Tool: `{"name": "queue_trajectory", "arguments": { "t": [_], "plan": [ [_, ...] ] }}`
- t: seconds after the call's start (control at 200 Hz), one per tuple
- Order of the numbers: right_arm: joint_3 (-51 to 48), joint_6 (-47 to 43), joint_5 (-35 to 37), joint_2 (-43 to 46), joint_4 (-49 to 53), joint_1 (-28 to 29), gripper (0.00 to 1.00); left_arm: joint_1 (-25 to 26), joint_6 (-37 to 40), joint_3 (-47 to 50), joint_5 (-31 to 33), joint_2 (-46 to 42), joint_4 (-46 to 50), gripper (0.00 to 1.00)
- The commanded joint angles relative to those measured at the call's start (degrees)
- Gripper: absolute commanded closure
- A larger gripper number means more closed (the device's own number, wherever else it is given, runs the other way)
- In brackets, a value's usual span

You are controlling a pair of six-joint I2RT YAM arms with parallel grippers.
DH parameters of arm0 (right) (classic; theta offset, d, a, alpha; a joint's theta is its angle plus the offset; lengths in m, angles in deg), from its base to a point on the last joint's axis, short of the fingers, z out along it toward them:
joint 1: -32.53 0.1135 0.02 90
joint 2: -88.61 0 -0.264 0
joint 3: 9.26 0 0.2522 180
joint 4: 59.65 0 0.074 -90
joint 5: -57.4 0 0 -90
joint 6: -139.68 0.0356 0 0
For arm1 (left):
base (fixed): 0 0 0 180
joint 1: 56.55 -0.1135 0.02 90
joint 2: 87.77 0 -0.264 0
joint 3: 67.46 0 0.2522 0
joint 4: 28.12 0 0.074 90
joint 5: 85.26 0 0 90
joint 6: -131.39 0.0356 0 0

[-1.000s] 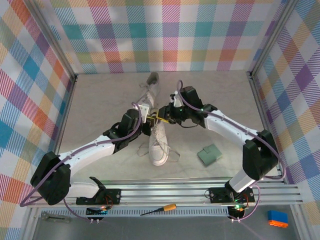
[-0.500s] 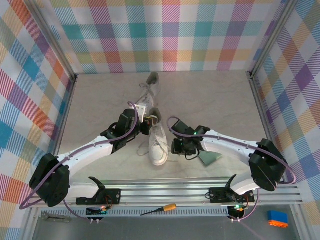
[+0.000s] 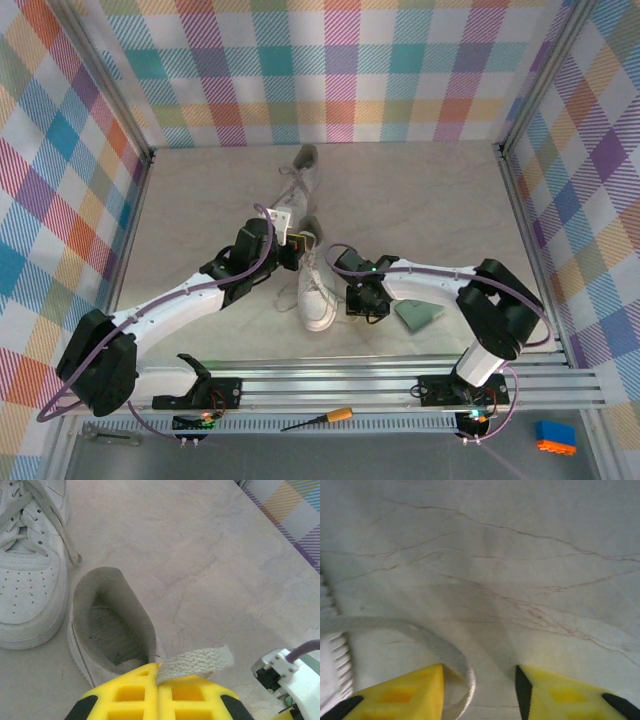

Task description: Tie the shoes

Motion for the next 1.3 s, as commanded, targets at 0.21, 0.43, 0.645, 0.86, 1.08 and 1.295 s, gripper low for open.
{"name": "queue_trajectory", "arguments": {
  "t": [0.21, 0.43, 0.645, 0.86, 1.08, 1.295],
  "plan": [
    [-1.5, 1.6, 8.2, 9.3, 0.9, 0.2, 0.99, -0.5, -0.3, 0.7, -0.4, -2.8, -0.5, 1.00],
    [-1.7, -1.3, 16.6, 25.5, 2.7, 0.2, 1.00, -0.6, -0.2, 0.9, -1.5, -2.9, -0.7, 1.00],
    [-0.6, -3.0, 20.4, 31.5, 2.9, 0.2, 1.00, -0.6, -0.2, 1.0, -1.8, -3.2, -0.8, 1.00],
    [5.4, -10.7, 12.9, 27.2, -3.6, -7.6, 1.00, -0.6, 0.7, 2.6, -4.1, -4.9, -2.5, 1.00],
    [25.6, -23.7, -11.0, 7.9, -5.8, -15.4, 1.00, -0.6, 5.8, 6.2, -9.0, -6.2, -9.5, 1.00],
    [49.4, -31.3, -27.7, -9.8, -3.7, -15.8, 1.00, -0.5, 11.4, 6.1, -14.5, -5.8, -9.9, 1.00]
  ]
}}
